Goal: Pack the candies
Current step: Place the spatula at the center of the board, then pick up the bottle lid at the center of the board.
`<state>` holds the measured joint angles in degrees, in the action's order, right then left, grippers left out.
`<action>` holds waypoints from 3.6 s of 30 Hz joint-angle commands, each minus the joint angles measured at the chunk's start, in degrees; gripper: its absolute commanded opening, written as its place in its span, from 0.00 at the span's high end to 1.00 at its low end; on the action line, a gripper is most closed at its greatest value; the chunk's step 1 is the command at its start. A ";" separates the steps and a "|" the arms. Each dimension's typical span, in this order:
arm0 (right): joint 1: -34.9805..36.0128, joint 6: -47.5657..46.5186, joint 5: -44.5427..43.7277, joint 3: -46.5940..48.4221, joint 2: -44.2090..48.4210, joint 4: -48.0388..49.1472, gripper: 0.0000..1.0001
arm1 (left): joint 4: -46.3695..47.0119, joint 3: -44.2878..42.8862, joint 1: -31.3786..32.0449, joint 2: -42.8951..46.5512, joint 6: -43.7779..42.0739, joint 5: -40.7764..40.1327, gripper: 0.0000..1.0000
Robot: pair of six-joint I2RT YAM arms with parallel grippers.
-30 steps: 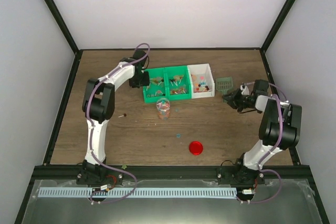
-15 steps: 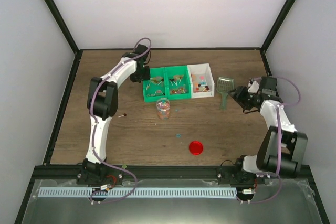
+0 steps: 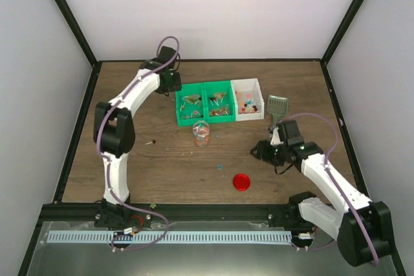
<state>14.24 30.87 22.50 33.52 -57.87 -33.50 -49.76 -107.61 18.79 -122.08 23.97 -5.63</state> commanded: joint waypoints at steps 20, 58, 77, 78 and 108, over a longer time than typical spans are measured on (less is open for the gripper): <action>34.19 25.83 -18.75 -2.35 -1.96 -10.49 0.57 | 17.05 25.99 -5.25 25.00 8.54 17.90 0.17; 31.46 24.20 -16.88 4.81 -4.10 -6.53 0.99 | 14.42 26.54 -6.63 25.66 6.16 20.85 0.12; 11.43 23.07 25.24 14.18 -8.44 31.16 0.99 | 59.08 43.16 -8.83 38.94 24.43 64.04 0.00; 11.38 23.79 26.96 15.05 -9.67 34.46 0.99 | 63.69 45.81 -8.23 39.84 26.89 65.31 0.00; 10.98 5.43 35.75 31.13 -22.71 39.60 0.99 | 131.87 65.79 -4.20 37.63 97.71 69.08 0.00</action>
<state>25.63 38.06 55.81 62.13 -80.64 5.67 77.34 -43.83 13.67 -84.88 117.01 64.10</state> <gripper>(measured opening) 0.016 0.999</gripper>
